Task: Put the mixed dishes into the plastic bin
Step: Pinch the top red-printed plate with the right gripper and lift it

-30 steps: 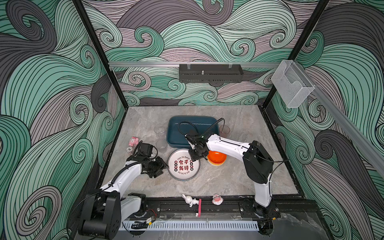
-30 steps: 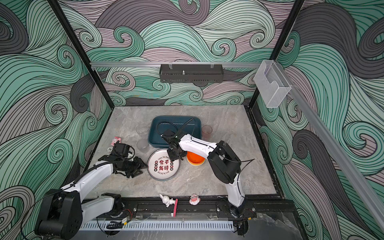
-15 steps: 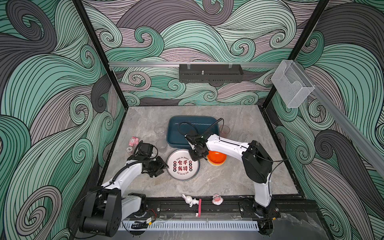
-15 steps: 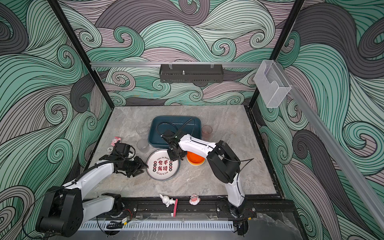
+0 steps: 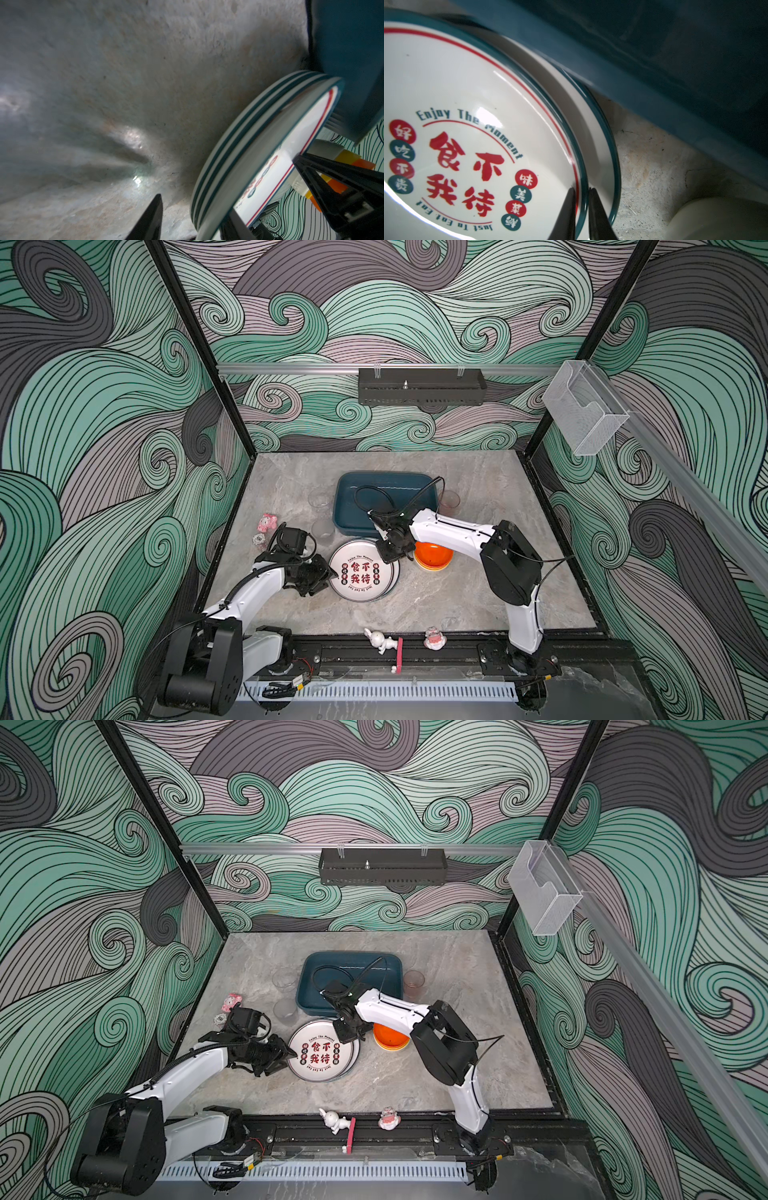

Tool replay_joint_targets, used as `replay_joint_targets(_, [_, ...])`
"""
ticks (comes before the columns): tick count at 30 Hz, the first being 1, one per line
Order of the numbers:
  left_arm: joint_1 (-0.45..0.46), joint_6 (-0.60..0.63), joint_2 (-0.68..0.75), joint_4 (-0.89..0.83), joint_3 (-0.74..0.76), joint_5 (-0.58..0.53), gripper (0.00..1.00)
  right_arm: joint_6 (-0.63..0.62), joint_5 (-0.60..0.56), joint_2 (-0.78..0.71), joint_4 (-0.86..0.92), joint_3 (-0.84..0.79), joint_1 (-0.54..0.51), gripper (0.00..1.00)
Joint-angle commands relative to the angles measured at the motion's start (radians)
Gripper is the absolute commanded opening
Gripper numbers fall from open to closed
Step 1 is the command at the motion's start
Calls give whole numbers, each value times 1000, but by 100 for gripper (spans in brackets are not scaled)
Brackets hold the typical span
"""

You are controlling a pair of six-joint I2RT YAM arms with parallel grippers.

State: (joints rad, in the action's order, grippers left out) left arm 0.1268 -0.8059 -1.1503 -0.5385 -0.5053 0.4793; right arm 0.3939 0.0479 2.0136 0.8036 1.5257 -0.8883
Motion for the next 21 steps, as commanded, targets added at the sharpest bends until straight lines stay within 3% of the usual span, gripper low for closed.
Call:
replay_joint_targets(1, [5,-13,27,-21,7,-7,45,-9,28,23,7,17,-11,10])
replay_joint_targets(5, [5,-18,48,-34,8,-8,42,-8,37,24,8,16,-15,6])
replay_joint_targets(16, [5,-23,114,-77,-1,-5,14,-6,53,19,3,6,-23,7])
replay_joint_targets(21, [6,-12,140,-95,-14,1,9,-5,47,-1,4,3,-22,11])
